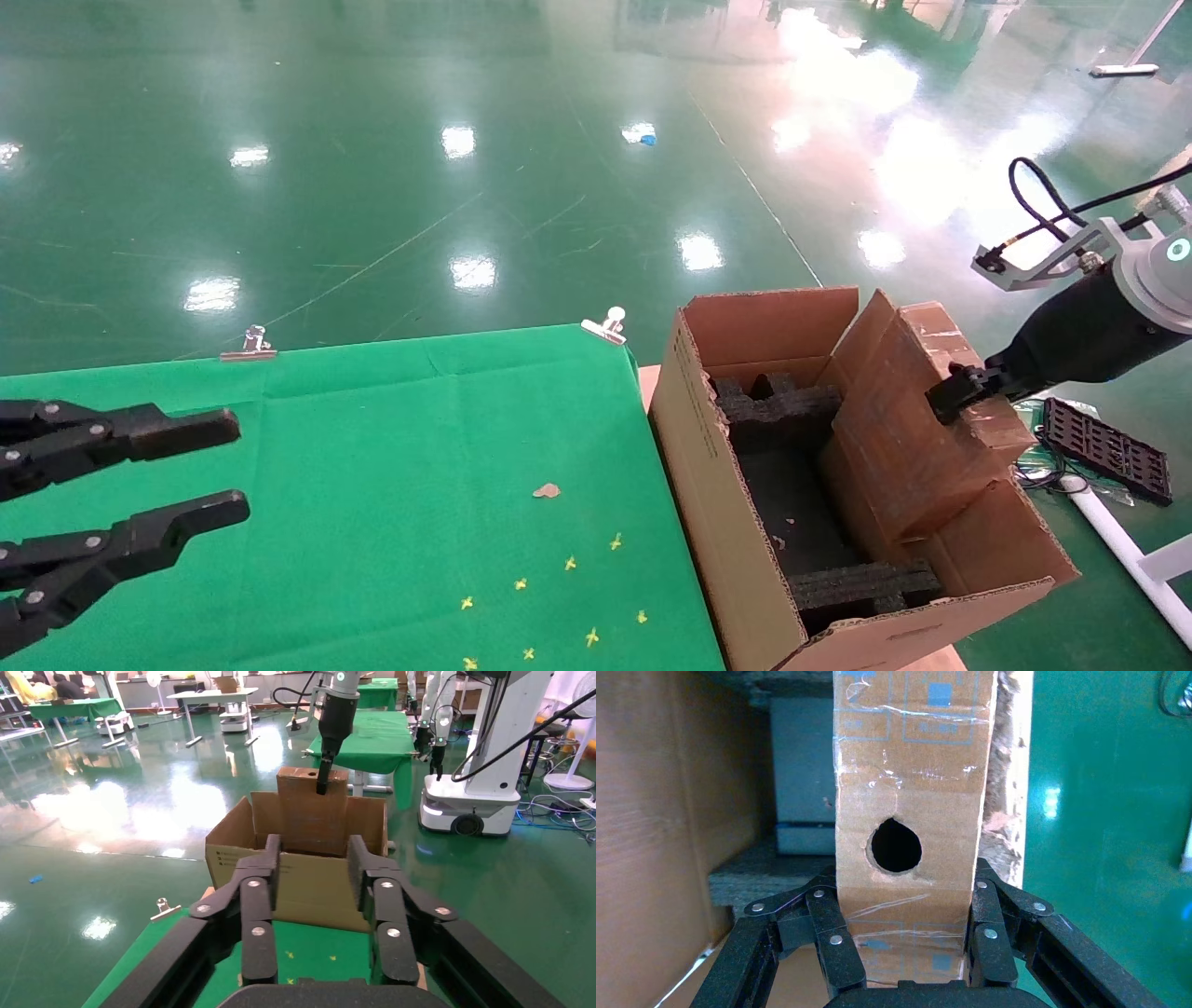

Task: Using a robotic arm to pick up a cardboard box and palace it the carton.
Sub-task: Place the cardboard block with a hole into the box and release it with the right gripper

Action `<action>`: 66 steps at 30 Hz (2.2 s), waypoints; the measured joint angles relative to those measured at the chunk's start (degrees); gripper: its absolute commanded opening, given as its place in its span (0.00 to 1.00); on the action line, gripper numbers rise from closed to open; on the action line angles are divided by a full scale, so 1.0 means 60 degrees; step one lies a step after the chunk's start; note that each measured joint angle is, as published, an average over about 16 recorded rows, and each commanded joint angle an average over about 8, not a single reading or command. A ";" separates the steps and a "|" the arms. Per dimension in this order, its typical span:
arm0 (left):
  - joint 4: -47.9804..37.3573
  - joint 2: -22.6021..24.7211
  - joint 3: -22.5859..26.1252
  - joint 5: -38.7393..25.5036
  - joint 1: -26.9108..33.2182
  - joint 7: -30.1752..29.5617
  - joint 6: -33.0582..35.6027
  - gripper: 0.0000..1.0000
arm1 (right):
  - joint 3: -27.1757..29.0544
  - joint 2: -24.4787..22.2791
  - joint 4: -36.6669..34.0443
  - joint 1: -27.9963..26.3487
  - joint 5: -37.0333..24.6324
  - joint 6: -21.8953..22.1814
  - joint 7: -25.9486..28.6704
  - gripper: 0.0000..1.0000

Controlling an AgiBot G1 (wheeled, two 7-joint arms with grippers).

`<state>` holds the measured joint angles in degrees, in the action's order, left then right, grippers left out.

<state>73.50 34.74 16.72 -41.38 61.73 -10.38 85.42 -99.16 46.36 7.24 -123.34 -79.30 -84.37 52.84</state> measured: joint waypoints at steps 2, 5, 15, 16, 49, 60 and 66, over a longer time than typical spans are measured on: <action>0.0000 0.0000 0.0001 0.0001 0.0000 0.0001 0.0000 1.00 | -0.0011 0.0057 -0.0125 0.0151 -0.0008 0.0053 0.0022 0.00; 0.0000 -0.0001 0.0003 0.0002 0.0001 0.0001 -0.0001 1.00 | -0.0019 0.0148 -0.0289 0.0392 -0.0006 0.0142 0.0060 0.00; 0.0000 -0.0004 0.0009 0.0006 0.0002 0.0004 -0.0004 1.00 | 0.0007 0.0489 -0.0684 0.1357 0.0065 0.0581 0.0202 0.00; 0.0000 -0.0004 0.0009 0.0006 0.0002 0.0005 -0.0004 1.00 | 0.0015 0.0522 -0.0717 0.1467 0.0078 0.0644 0.0223 0.00; 0.0000 -0.0011 0.0028 0.0019 0.0006 0.0014 -0.0012 1.00 | 0.0316 0.0950 -0.1193 0.3523 0.0523 0.3047 0.0232 1.00; 0.0000 -0.0014 0.0034 0.0023 0.0007 0.0017 -0.0015 1.00 | 0.0306 0.0996 -0.1187 0.3541 0.0510 0.3069 0.0231 1.00; 0.0000 -0.0015 0.0037 0.0025 0.0008 0.0019 -0.0016 1.00 | 0.0308 0.1009 -0.1168 0.3441 0.0513 0.2988 0.0193 1.00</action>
<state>73.50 34.65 16.94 -41.23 61.78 -10.27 85.32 -97.31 52.41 0.24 -102.70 -76.22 -66.44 54.00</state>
